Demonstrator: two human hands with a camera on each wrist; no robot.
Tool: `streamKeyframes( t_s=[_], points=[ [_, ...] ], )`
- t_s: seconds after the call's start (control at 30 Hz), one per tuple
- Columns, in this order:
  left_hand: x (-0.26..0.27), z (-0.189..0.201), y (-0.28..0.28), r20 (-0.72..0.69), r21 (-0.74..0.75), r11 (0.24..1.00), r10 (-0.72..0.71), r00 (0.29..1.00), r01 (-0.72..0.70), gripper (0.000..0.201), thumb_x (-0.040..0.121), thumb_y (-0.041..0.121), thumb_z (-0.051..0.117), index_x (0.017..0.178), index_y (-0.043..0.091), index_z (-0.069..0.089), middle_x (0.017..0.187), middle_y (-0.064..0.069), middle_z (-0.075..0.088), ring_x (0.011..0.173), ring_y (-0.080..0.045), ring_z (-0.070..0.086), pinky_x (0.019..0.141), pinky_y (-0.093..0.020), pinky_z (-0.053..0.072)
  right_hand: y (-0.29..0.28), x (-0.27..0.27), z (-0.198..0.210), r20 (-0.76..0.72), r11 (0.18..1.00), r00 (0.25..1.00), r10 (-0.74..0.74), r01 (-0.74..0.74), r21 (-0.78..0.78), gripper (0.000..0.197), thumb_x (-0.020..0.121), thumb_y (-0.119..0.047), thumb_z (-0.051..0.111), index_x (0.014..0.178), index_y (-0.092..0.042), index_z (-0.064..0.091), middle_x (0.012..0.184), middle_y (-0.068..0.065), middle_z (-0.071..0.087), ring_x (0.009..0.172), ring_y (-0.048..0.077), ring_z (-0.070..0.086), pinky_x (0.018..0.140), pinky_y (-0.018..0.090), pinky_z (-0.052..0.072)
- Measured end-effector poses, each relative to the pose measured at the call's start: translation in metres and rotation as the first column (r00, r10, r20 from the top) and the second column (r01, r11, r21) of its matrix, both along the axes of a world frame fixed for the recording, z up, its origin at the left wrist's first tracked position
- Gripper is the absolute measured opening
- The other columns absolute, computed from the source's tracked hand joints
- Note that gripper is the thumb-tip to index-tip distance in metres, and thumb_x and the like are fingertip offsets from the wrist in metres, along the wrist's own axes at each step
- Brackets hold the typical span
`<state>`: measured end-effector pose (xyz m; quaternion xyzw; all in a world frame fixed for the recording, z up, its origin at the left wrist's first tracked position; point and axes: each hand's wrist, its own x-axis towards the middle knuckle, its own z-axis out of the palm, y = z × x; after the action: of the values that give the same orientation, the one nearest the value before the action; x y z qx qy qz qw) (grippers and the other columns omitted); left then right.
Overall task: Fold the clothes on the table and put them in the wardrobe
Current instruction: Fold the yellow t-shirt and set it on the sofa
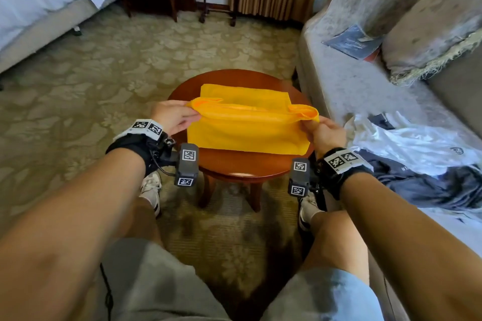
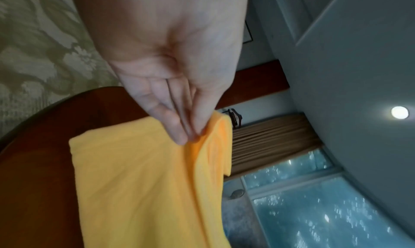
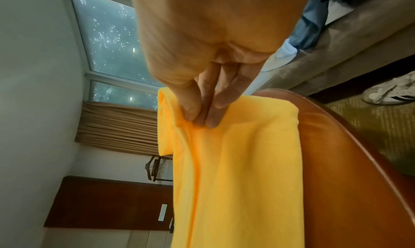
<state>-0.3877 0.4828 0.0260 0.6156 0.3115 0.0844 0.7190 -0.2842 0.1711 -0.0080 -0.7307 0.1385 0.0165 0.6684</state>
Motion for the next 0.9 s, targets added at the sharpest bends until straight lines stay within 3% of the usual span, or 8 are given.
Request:
streamKeyframes(
  t_s=[0.1, 0.2, 0.33, 0.47, 0.63, 0.73, 0.83, 0.9],
  points=[
    [0.026, -0.012, 0.01, -0.053, 0.27, 0.96, 0.1, 0.994, -0.082, 0.035, 0.08, 0.022, 0.078, 0.11, 0.008, 0.066, 0.083, -0.007, 0.073, 0.055, -0.01, 0.062, 0.05, -0.019, 0.048, 0.009, 0.025, -0.003, -0.007, 0.998, 1.0, 0.029, -0.029, -0.053, 0.011, 0.075, -0.032, 0.079, 0.065, -0.029, 0.076, 0.081, 0.0, 0.076, 0.09, 0.023, 0.071, 0.091, 0.045, 0.056],
    [0.051, -0.015, 0.017, -0.018, 0.446, 0.886, 0.154, 0.988, -0.13, 0.033, 0.081, 0.031, 0.077, 0.104, 0.009, 0.072, 0.105, -0.01, 0.071, 0.091, -0.023, 0.067, 0.079, -0.03, 0.053, 0.021, 0.049, 0.003, -0.01, 0.983, 1.0, 0.023, -0.024, -0.183, 0.018, 0.079, -0.045, 0.073, 0.087, -0.029, 0.074, 0.101, 0.0, 0.074, 0.099, 0.025, 0.068, 0.093, 0.046, 0.054],
    [0.09, -0.019, 0.03, 0.023, 0.512, 0.851, 0.125, 0.992, -0.119, 0.027, 0.088, 0.028, 0.07, 0.104, 0.007, 0.071, 0.106, -0.011, 0.07, 0.092, -0.021, 0.062, 0.086, -0.033, 0.05, 0.038, 0.092, 0.009, 0.044, 0.94, 0.999, 0.032, -0.015, -0.341, 0.025, 0.087, -0.043, 0.065, 0.101, -0.024, 0.07, 0.097, 0.003, 0.07, 0.099, 0.028, 0.065, 0.092, 0.047, 0.053],
    [0.136, -0.026, 0.043, -0.012, 0.397, 0.914, 0.094, 0.995, -0.082, 0.016, 0.093, 0.026, 0.063, 0.102, 0.013, 0.066, 0.089, -0.01, 0.065, 0.078, -0.021, 0.056, 0.075, -0.038, 0.05, 0.053, 0.135, 0.003, 0.019, 0.971, 0.998, 0.052, -0.047, -0.233, 0.015, 0.092, -0.027, 0.058, 0.1, -0.015, 0.064, 0.094, 0.006, 0.063, 0.09, 0.024, 0.059, 0.091, 0.045, 0.052],
    [0.195, -0.061, 0.061, -0.229, 0.252, 0.968, 0.07, 0.971, -0.01, 0.005, 0.092, 0.023, 0.061, 0.088, 0.024, 0.061, 0.083, 0.001, 0.067, 0.077, -0.022, 0.059, 0.072, -0.034, 0.051, 0.069, 0.194, -0.036, -0.198, 0.967, 0.964, 0.177, -0.208, -0.15, 0.004, 0.093, -0.027, 0.058, 0.094, -0.029, 0.062, 0.098, 0.004, 0.066, 0.095, 0.029, 0.064, 0.087, 0.047, 0.055],
    [0.211, -0.08, 0.066, -0.389, 0.288, 0.957, 0.075, 0.918, 0.044, 0.037, 0.093, 0.015, 0.055, 0.06, 0.017, 0.038, 0.05, 0.007, 0.042, 0.063, -0.021, 0.042, 0.054, -0.023, 0.041, 0.073, 0.213, -0.053, -0.314, 0.898, 0.924, 0.217, -0.315, -0.307, 0.021, 0.095, -0.034, 0.057, 0.077, -0.024, 0.057, 0.079, 0.002, 0.059, 0.088, 0.026, 0.059, 0.067, 0.032, 0.049],
    [0.216, -0.078, 0.065, -0.431, 0.272, 0.962, 0.089, 0.898, 0.035, 0.015, 0.087, 0.019, 0.065, 0.081, 0.009, 0.055, 0.072, -0.005, 0.051, 0.072, -0.026, 0.05, 0.058, -0.031, 0.041, 0.075, 0.221, -0.056, -0.321, 0.875, 0.933, 0.165, -0.289, -0.388, 0.025, 0.091, -0.039, 0.064, 0.075, -0.021, 0.057, 0.085, 0.002, 0.057, 0.09, 0.022, 0.054, 0.07, 0.031, 0.046],
    [0.218, -0.073, 0.066, -0.431, 0.261, 0.963, 0.05, 0.901, 0.071, 0.034, 0.084, 0.024, 0.073, 0.111, 0.005, 0.064, 0.102, -0.011, 0.064, 0.089, -0.028, 0.059, 0.067, -0.035, 0.045, 0.076, 0.22, -0.053, -0.277, 0.882, 0.946, 0.168, -0.27, -0.386, 0.02, 0.093, -0.032, 0.063, 0.102, -0.014, 0.067, 0.092, 0.001, 0.059, 0.091, 0.018, 0.055, 0.082, 0.033, 0.048]
  ],
)
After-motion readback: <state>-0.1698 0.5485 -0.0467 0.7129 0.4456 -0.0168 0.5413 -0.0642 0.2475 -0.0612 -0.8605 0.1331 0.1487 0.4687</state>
